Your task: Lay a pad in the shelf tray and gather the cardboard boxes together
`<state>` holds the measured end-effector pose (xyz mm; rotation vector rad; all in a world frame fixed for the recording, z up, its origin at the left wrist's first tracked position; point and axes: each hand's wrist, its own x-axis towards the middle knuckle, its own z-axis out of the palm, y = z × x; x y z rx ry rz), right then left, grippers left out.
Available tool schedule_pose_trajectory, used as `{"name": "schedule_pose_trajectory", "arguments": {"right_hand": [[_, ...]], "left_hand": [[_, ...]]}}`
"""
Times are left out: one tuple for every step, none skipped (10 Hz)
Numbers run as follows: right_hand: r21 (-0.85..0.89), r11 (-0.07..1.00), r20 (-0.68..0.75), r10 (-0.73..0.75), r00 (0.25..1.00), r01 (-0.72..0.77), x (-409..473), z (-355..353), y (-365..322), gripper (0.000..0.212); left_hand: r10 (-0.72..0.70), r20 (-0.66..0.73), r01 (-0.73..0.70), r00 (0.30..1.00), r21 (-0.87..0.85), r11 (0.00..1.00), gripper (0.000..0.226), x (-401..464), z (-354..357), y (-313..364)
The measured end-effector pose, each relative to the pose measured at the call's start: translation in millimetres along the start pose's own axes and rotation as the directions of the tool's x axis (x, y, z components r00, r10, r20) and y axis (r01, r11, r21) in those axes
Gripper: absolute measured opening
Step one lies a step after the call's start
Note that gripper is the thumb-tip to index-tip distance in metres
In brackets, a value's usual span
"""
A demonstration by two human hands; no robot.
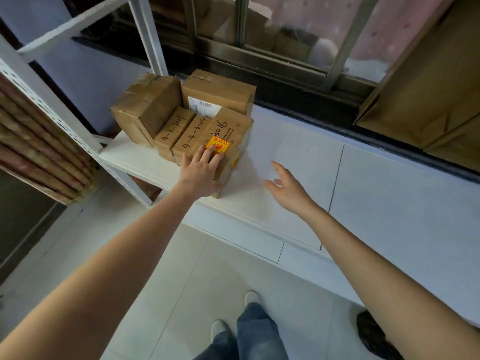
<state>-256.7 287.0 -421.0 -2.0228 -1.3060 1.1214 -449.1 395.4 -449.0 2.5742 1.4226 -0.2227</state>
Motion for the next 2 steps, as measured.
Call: {"name": "schedule_pose_trajectory", "arguments": {"right_hand": [[0.001, 1.000, -0.070, 0.019, 0.997, -0.019, -27, -29, 15, 0.055], [-0.004, 0.999, -0.166, 0.044, 0.985, -0.045, -49, -61, 28, 0.053]], "left_hand": [[-0.053, 0.060, 0.054, 0.997, -0.029, 0.998, 0.083, 2, -14, 6], [-0.080, -0.002, 0.080, 0.997, -0.007, 0.997, 0.085, -1, -24, 11]]}}
